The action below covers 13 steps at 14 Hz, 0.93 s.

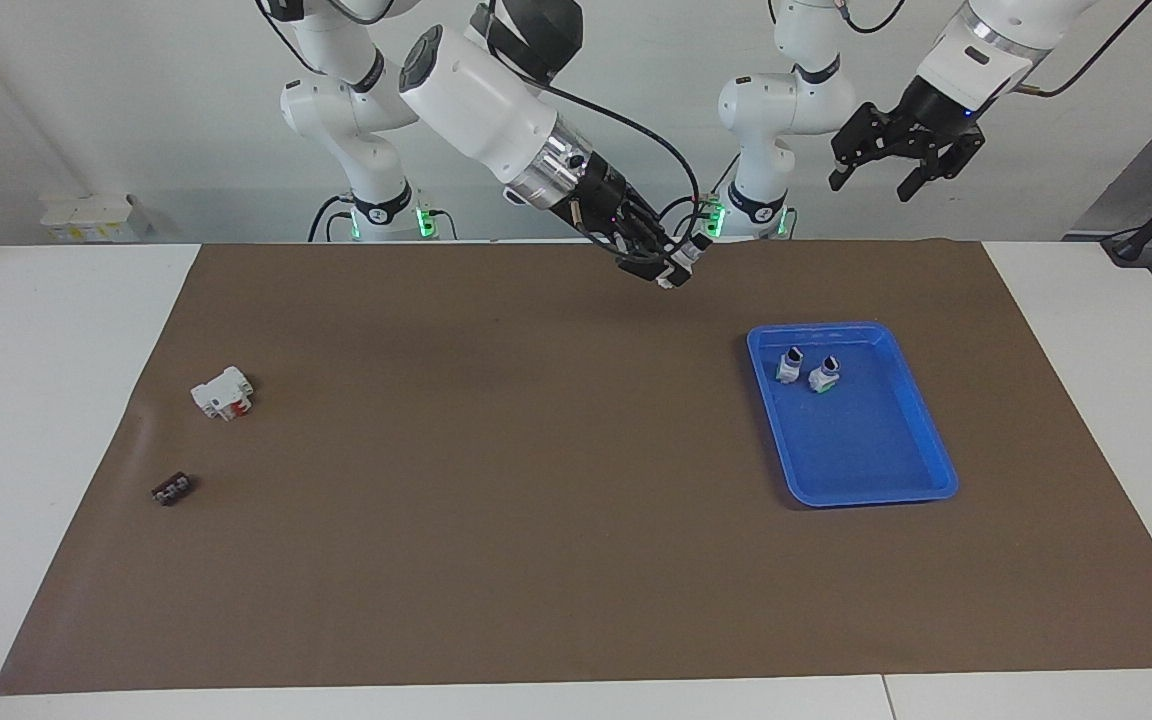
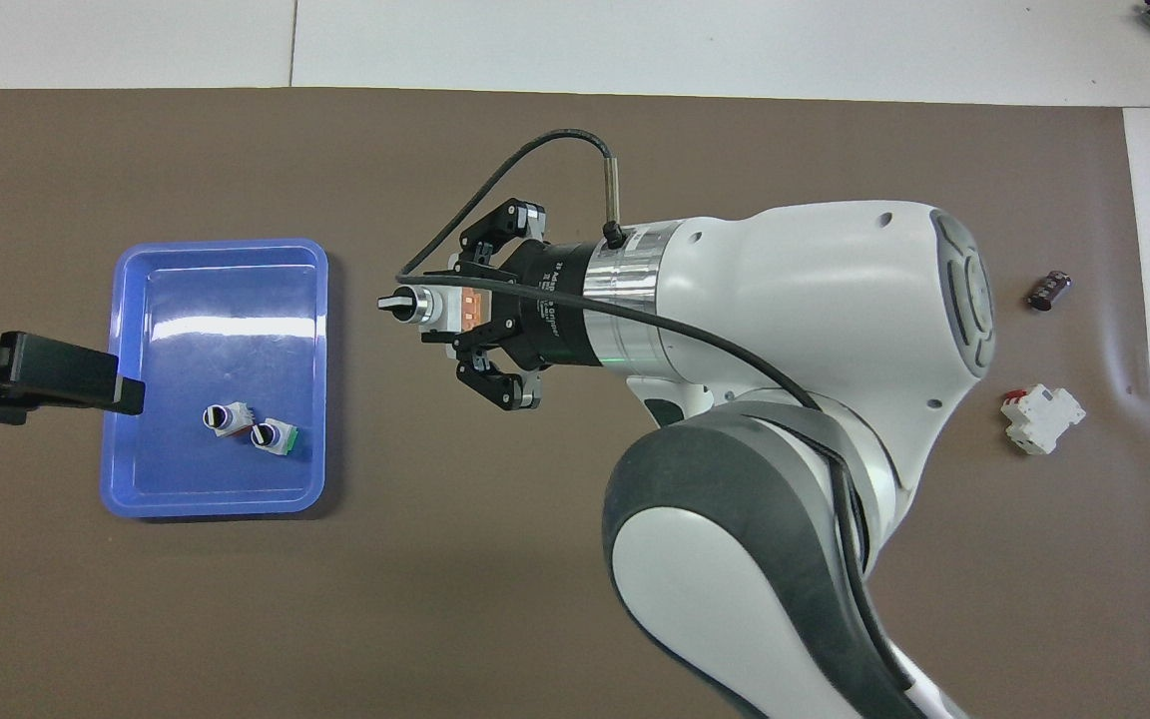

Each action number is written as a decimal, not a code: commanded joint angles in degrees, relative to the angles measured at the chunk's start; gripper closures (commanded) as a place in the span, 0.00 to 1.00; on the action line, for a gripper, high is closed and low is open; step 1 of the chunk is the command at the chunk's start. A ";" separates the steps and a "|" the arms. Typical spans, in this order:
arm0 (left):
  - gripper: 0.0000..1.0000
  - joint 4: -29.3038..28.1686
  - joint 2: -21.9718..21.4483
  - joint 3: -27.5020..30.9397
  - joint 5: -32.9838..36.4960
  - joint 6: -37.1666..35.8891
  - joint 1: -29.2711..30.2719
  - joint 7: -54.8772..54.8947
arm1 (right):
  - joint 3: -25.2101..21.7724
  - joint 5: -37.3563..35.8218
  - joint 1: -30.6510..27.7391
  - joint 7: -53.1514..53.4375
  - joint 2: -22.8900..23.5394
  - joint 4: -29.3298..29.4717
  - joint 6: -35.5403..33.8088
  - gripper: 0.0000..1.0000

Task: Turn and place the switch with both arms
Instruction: 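Carry the switch toward the tray while the left gripper reaches in, then bring the open left gripper around the switch held by the right gripper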

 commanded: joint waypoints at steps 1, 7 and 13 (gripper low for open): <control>0.00 -1.20 -1.01 -0.24 -6.16 0.13 1.05 -12.36 | 0.19 0.04 -0.13 0.27 -0.55 -1.19 0.78 1.00; 0.02 -1.47 -0.05 -1.11 -15.14 8.89 0.17 -50.66 | 0.19 -0.05 -0.22 0.00 -0.55 -1.28 0.78 1.00; 0.62 -2.08 1.01 -2.61 -18.13 20.34 -4.13 -85.94 | 0.19 -0.05 -0.22 0.00 -0.55 -1.37 0.69 1.00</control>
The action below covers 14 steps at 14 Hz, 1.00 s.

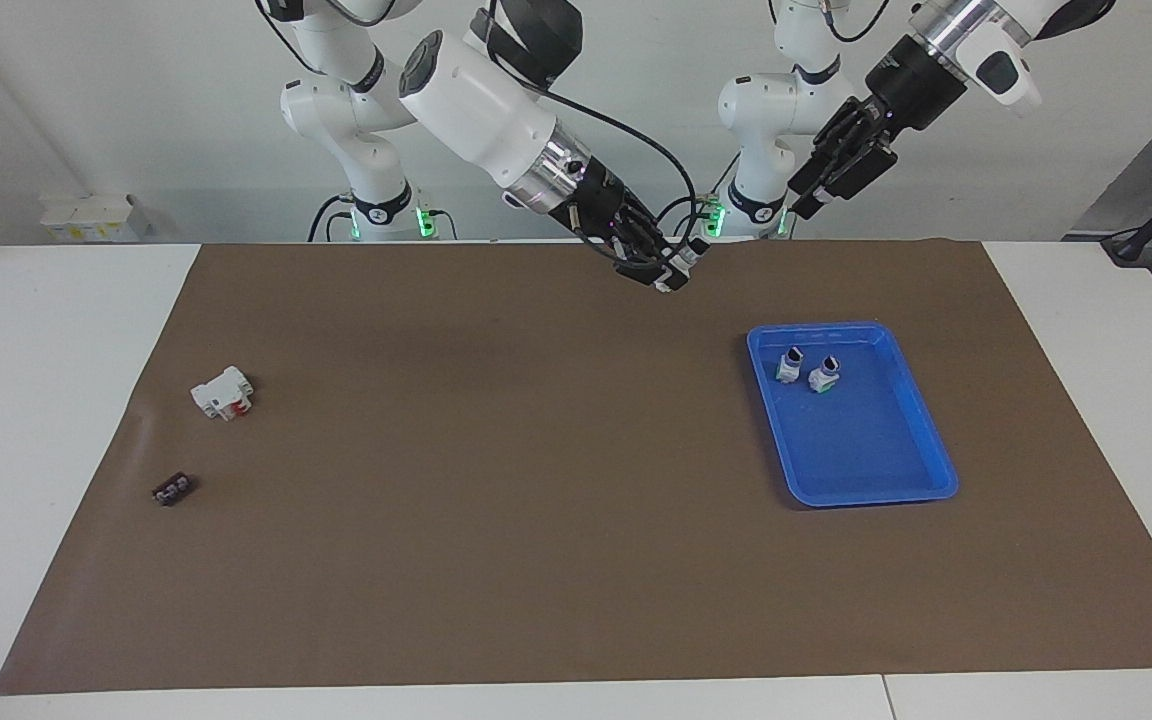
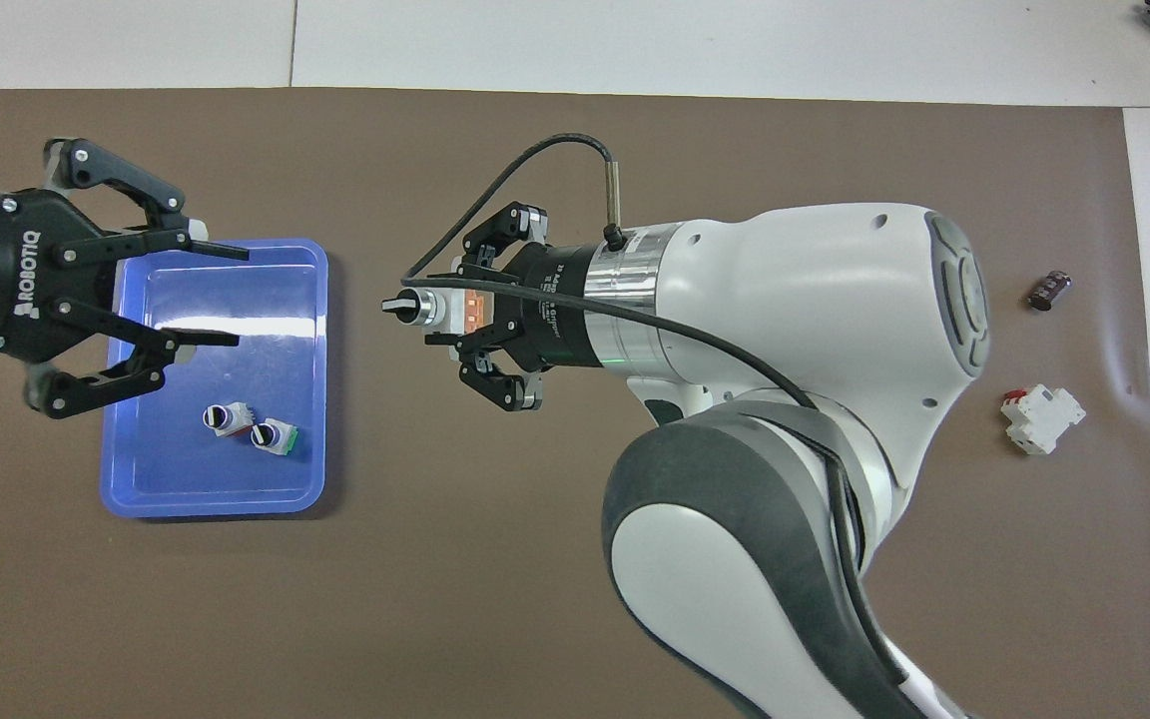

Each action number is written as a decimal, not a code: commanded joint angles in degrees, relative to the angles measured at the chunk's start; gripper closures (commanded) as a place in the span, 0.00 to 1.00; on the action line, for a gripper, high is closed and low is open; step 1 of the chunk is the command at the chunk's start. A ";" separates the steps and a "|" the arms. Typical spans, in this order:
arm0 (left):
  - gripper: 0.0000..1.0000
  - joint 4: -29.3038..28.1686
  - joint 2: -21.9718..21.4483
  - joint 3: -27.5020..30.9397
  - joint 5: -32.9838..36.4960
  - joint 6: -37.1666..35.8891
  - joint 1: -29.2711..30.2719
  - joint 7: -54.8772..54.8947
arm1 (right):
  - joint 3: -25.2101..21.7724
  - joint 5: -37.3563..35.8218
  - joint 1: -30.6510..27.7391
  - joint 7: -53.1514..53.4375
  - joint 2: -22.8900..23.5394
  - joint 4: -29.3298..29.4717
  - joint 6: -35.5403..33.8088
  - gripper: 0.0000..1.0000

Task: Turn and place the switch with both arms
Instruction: 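Bring the open left gripper around the switch held by the right gripper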

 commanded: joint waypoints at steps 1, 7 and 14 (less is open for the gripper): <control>0.62 -1.65 -0.29 0.36 -1.73 4.23 -2.96 -9.51 | 0.22 -0.05 -0.23 0.00 -0.64 -0.92 0.77 1.00; 0.46 -7.62 -1.69 -0.34 -0.68 14.62 -7.36 -14.37 | 0.22 -0.05 -0.23 0.00 -0.73 -1.18 0.77 1.00; 0.51 -15.53 -5.73 -0.43 -0.76 16.20 -7.72 -14.54 | 0.22 -0.05 -0.23 0.00 -0.73 -1.18 0.77 1.00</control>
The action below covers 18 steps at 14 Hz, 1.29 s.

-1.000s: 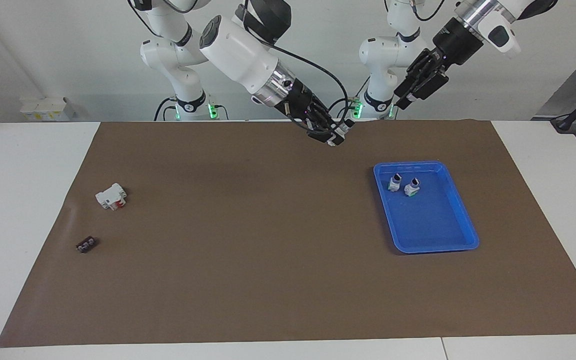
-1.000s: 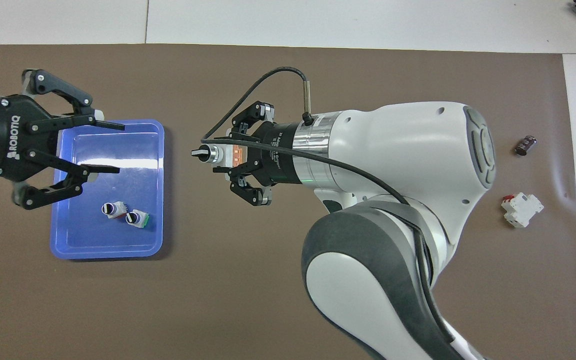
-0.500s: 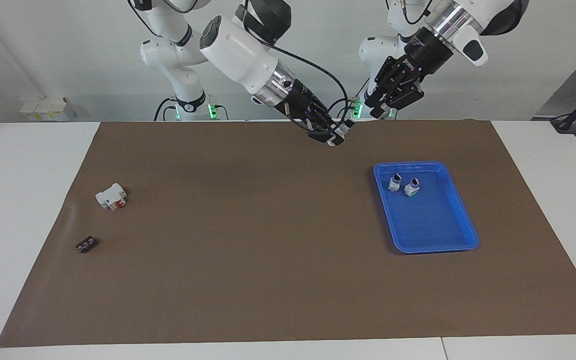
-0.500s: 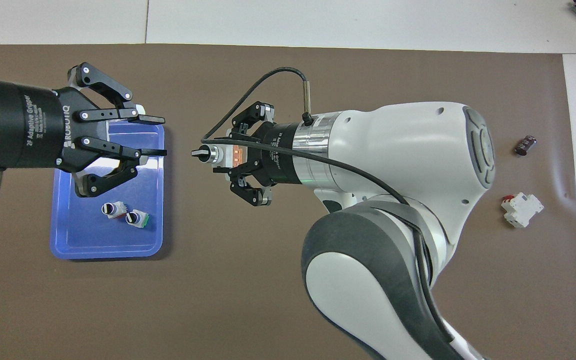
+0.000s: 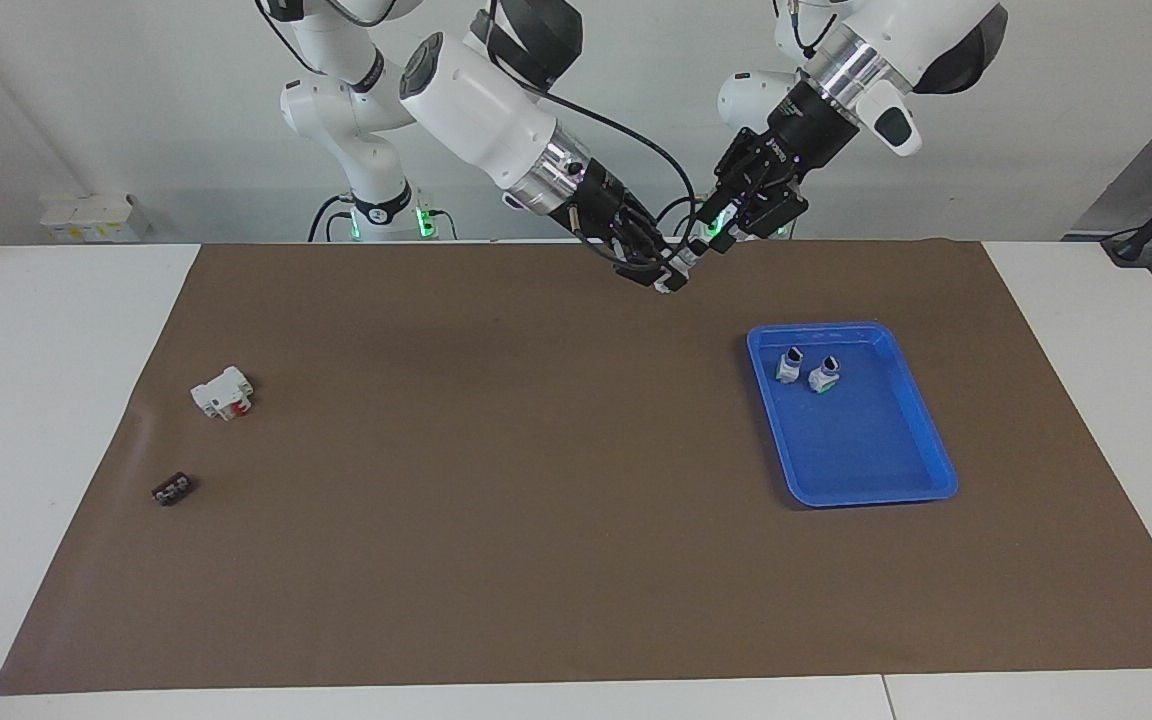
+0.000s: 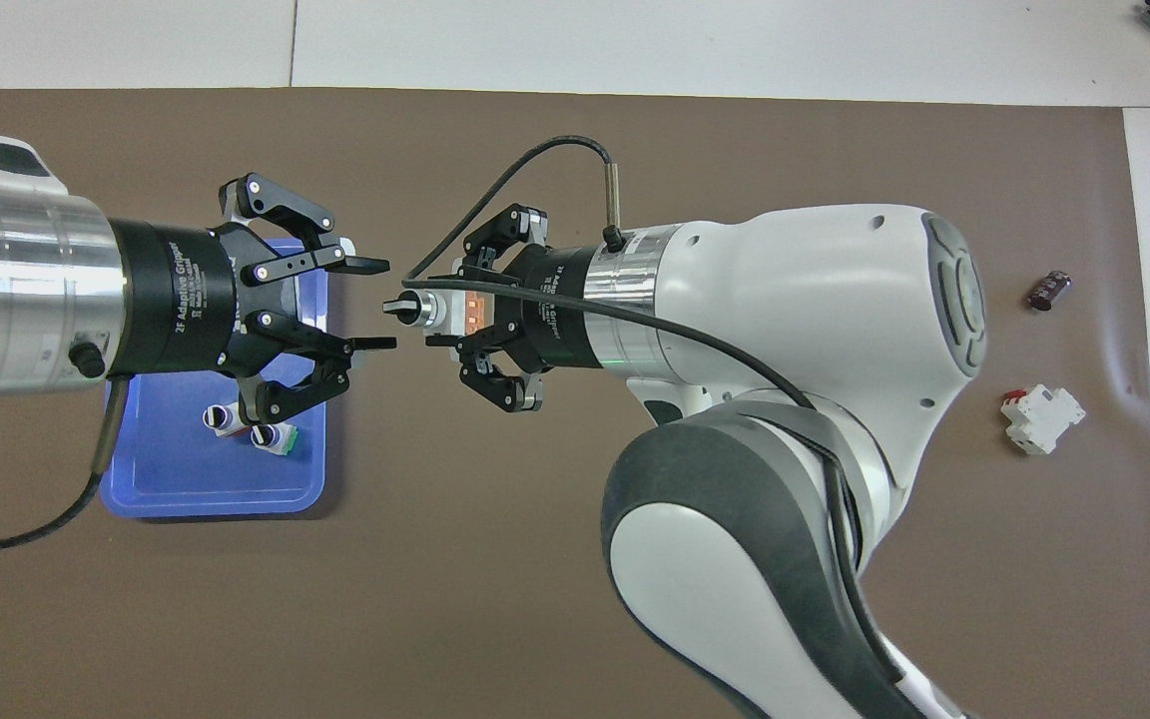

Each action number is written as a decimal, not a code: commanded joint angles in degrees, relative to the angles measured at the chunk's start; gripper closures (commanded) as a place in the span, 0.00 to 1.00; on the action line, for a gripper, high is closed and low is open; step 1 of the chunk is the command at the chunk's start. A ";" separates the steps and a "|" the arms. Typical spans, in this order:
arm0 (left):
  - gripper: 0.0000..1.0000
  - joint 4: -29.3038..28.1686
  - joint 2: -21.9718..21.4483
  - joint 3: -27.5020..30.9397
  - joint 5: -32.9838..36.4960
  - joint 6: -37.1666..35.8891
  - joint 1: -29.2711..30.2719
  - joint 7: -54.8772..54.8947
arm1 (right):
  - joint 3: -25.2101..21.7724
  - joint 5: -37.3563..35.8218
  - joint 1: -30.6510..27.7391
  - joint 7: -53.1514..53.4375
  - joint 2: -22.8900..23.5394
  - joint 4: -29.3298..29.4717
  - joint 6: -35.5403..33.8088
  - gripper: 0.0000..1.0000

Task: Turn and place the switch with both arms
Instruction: 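Bring the open left gripper around the switch held by the right gripper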

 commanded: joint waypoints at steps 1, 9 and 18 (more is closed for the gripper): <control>0.52 -4.31 -2.88 0.45 -0.03 1.68 -0.75 -0.67 | 0.22 -0.05 -0.23 -0.09 -0.73 -1.05 0.77 1.00; 0.57 -5.10 -2.88 -0.34 -0.29 5.27 -0.93 -1.64 | 0.22 -0.05 -0.23 -0.09 -0.73 -1.32 0.77 1.00; 0.60 -8.17 -3.40 -0.60 -0.29 8.71 -2.59 -1.46 | 0.22 -0.05 -0.23 -0.09 -0.73 -1.32 0.69 1.00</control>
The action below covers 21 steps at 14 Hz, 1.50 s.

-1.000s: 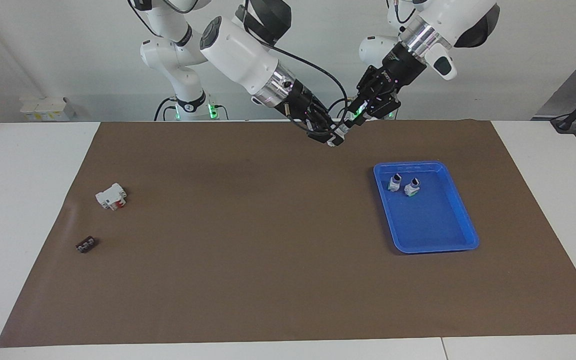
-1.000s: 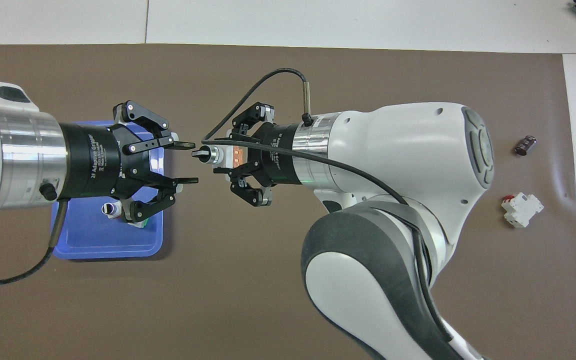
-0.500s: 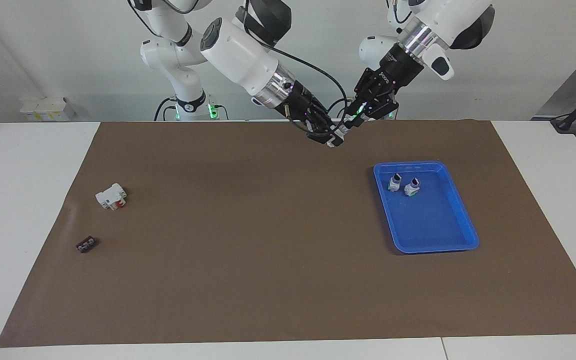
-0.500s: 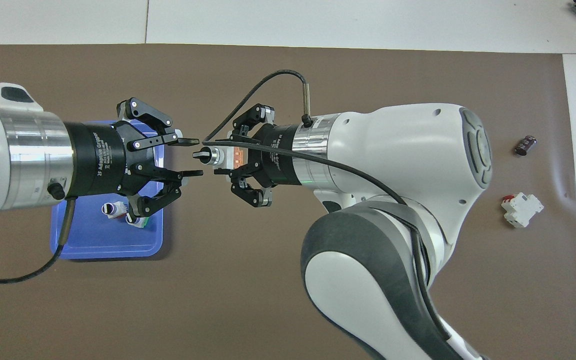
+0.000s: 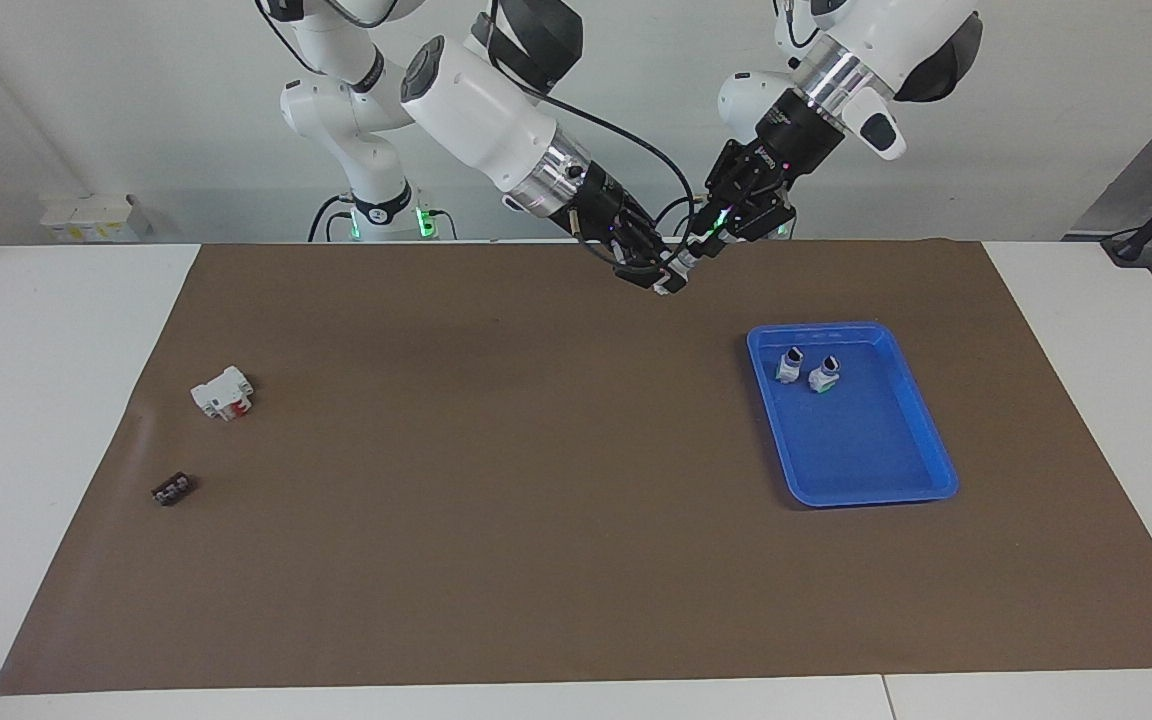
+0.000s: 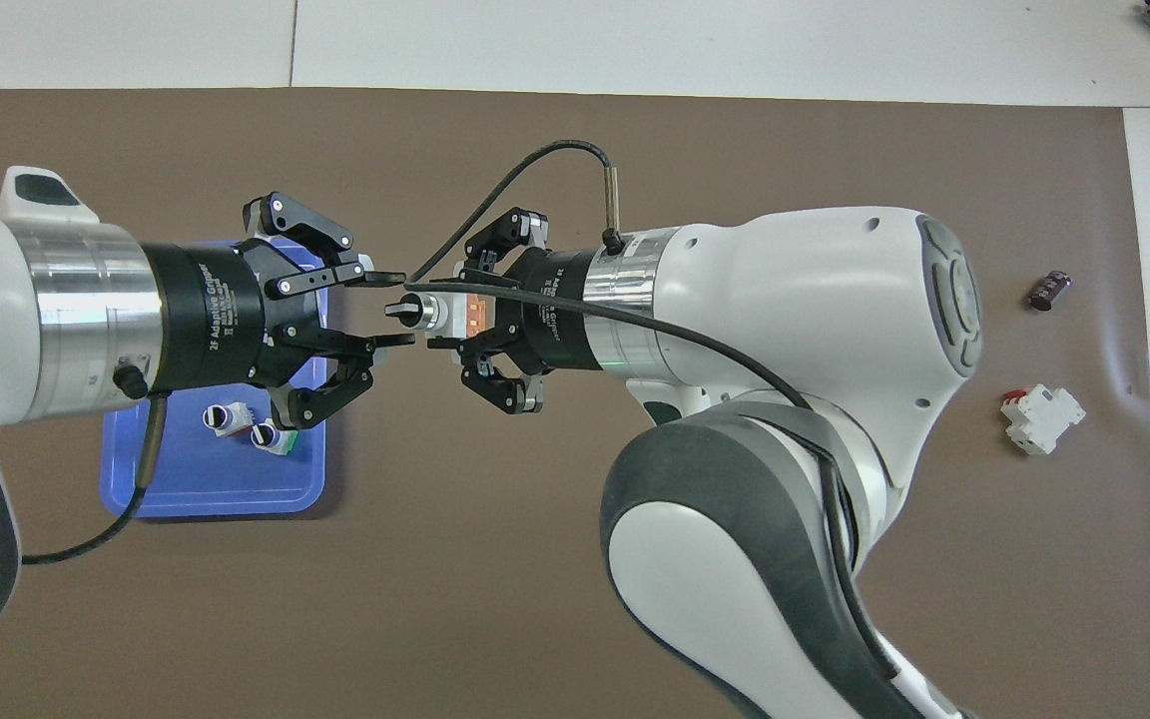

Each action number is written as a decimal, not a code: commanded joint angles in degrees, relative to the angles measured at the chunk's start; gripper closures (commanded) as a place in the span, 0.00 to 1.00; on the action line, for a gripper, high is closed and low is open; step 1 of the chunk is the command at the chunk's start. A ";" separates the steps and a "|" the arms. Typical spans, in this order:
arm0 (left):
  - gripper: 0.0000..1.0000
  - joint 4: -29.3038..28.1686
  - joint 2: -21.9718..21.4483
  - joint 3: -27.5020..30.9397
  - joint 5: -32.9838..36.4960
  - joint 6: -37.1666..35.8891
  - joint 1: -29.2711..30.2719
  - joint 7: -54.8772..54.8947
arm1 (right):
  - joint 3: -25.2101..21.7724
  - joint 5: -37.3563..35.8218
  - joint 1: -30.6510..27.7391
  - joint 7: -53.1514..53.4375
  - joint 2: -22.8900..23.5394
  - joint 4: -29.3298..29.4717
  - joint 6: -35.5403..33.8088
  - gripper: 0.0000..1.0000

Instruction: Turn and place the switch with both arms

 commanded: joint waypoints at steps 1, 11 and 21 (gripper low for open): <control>0.61 -4.05 -2.23 0.27 -0.29 2.54 -1.52 -0.53 | 0.22 -0.05 -0.23 -0.09 -0.73 -0.90 0.69 1.00; 0.95 -2.82 -1.70 0.44 -0.11 2.72 -0.55 0.43 | 0.22 -0.05 -0.32 -0.09 -0.73 -0.90 0.60 1.00; 1.00 -3.52 -1.44 0.27 -0.11 10.98 -1.69 45.11 | 0.22 -0.05 -0.32 -0.09 -0.73 -0.81 0.69 1.00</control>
